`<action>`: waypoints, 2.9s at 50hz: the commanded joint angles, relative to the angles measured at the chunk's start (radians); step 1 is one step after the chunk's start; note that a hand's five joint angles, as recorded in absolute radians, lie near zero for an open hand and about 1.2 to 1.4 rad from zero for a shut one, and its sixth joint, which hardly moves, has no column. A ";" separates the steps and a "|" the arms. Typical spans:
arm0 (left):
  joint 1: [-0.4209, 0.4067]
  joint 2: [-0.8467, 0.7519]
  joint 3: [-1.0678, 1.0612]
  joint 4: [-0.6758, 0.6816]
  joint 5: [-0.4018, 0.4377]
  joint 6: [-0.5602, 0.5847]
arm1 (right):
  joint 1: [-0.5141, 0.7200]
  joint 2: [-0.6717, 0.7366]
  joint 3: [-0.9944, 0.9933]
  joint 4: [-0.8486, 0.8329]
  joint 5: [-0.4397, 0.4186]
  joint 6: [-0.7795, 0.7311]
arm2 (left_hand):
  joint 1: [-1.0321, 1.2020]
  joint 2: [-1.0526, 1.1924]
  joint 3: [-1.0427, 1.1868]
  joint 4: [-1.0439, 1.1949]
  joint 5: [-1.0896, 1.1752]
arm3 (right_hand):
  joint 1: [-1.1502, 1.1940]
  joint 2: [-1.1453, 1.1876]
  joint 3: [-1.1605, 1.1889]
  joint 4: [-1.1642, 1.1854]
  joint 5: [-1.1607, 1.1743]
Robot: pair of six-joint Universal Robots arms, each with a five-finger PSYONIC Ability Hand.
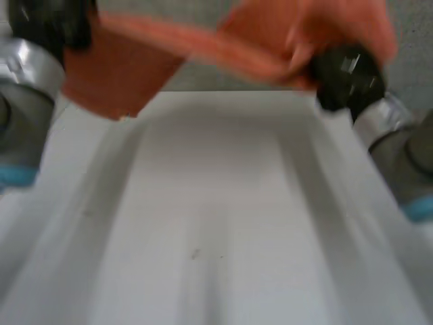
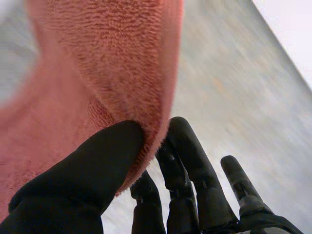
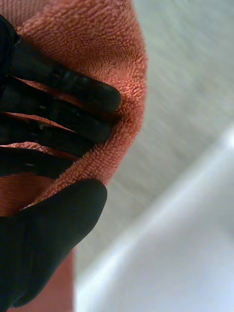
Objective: Fold the laundry
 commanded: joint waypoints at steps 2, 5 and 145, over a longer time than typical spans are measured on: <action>-0.034 -0.017 -0.376 0.015 0.030 -0.004 | 0.001 0.167 0.200 0.144 -0.022 -0.187 | 0.266 0.198 0.208 1.179 0.217 | 0.432 0.225 0.219 0.206 0.250; -0.050 -0.037 -0.434 0.015 0.031 -0.002 | -0.002 0.175 0.231 0.184 -0.020 -0.207 | 0.266 0.198 0.208 1.179 0.217 | 0.432 0.225 0.219 0.206 0.250; 0.024 -0.097 -0.546 0.055 0.100 0.110 | 0.041 0.031 0.263 0.233 0.121 -0.265 | 0.266 0.198 0.208 1.179 0.217 | 0.432 0.225 0.219 0.206 0.250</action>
